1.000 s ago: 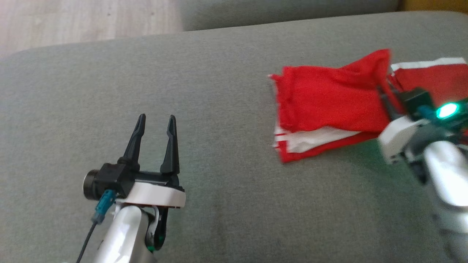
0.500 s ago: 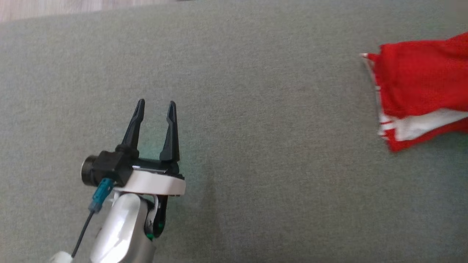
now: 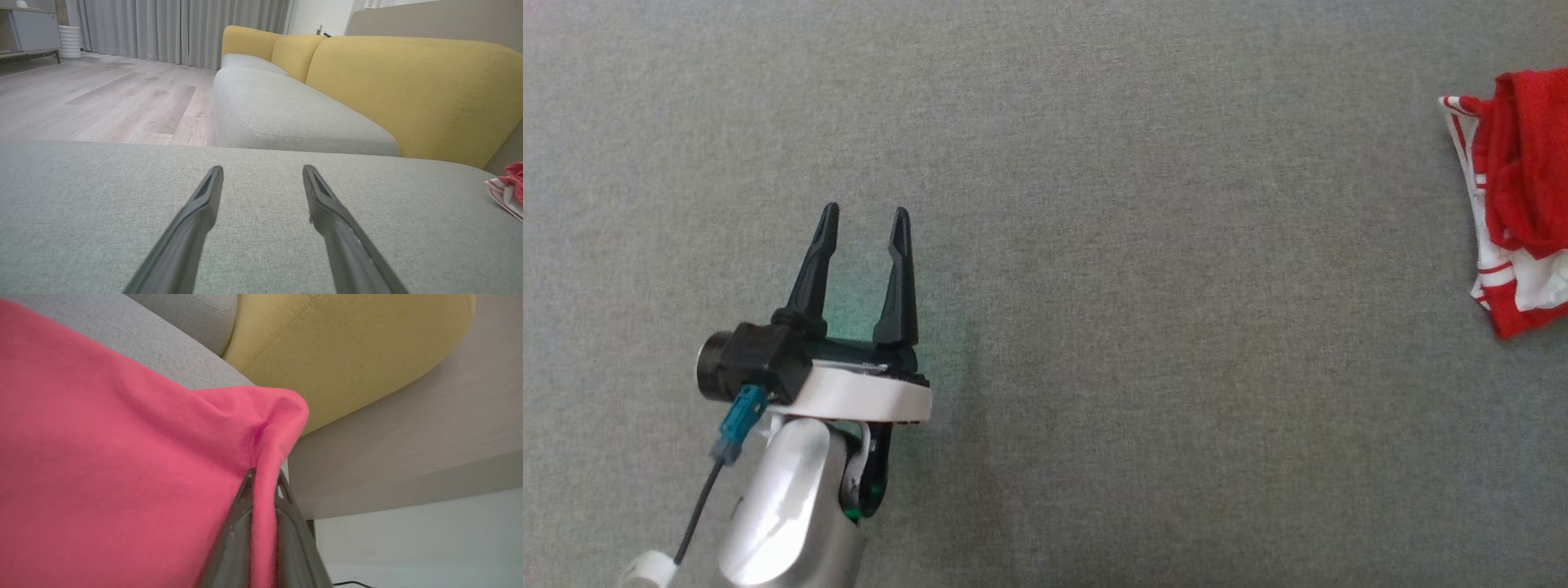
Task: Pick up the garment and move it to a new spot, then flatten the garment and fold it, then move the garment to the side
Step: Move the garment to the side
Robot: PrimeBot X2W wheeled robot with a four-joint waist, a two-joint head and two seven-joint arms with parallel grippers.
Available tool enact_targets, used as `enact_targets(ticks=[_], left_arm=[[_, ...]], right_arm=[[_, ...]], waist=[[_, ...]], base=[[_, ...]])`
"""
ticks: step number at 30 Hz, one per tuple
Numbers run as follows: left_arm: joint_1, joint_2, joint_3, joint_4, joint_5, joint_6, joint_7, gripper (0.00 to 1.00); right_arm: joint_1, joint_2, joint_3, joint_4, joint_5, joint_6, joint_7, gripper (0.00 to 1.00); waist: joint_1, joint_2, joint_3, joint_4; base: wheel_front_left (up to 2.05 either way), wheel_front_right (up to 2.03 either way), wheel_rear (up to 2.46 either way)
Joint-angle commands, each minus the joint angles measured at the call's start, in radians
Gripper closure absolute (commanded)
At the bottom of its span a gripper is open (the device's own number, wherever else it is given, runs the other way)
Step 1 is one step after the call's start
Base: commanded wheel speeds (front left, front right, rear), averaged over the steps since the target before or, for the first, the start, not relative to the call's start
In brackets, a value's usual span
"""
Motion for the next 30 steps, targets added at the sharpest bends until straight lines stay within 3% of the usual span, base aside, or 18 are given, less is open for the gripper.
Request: enact_targets(ticks=[1,2,3,8,14,26,30], left_arm=[[-0.032,0.008,0.038,-0.029,0.003,-0.002,-0.005,0.00],[-0.030,0.008,0.040,-0.028,0.003,-0.002,-0.005,0.00],[-0.028,0.008,0.041,-0.027,0.003,-0.001,-0.005,0.00],[-0.019,0.008,0.041,-0.021,0.002,0.000,-0.005,0.00],[0.001,0.008,0.041,-0.019,-0.004,0.003,-0.005,0.00],[0.091,0.008,0.051,-0.034,-0.007,0.023,-0.005,0.00],[0.127,0.008,0.054,-0.044,-0.008,0.024,-0.005,0.00]], right_arm=[[0.007,-0.028,-0.016,-0.024,-0.011,-0.001,0.002,1.00],[0.008,-0.017,-0.035,-0.029,-0.022,-0.001,0.004,0.56],[0.009,-0.005,-0.057,-0.036,-0.034,-0.001,0.007,0.00],[0.012,0.094,-0.144,-0.119,-0.099,-0.001,-0.001,0.00],[0.021,0.215,-0.158,-0.247,-0.114,-0.001,-0.030,0.00],[0.177,0.584,-0.104,-0.467,0.032,-0.001,-0.180,0.00],[0.288,0.656,-0.095,-0.506,0.080,-0.001,-0.283,0.00]], waist=[[-0.0001,0.0000,-0.002,-0.002],[-0.0001,0.0000,-0.004,-0.003],[-0.0001,0.0000,-0.009,-0.006],[-0.0001,0.0000,-0.056,-0.021],[-0.0001,0.0000,-0.130,-0.027],[-0.0001,0.0000,-0.286,0.001],[-0.0001,0.0000,-0.311,0.009]], base=[[0.00,0.00,0.00],[0.00,0.00,0.00],[0.00,0.00,0.00],[0.00,0.00,0.00],[0.00,0.00,0.00],[0.00,0.00,0.00],[0.00,0.00,0.00]])
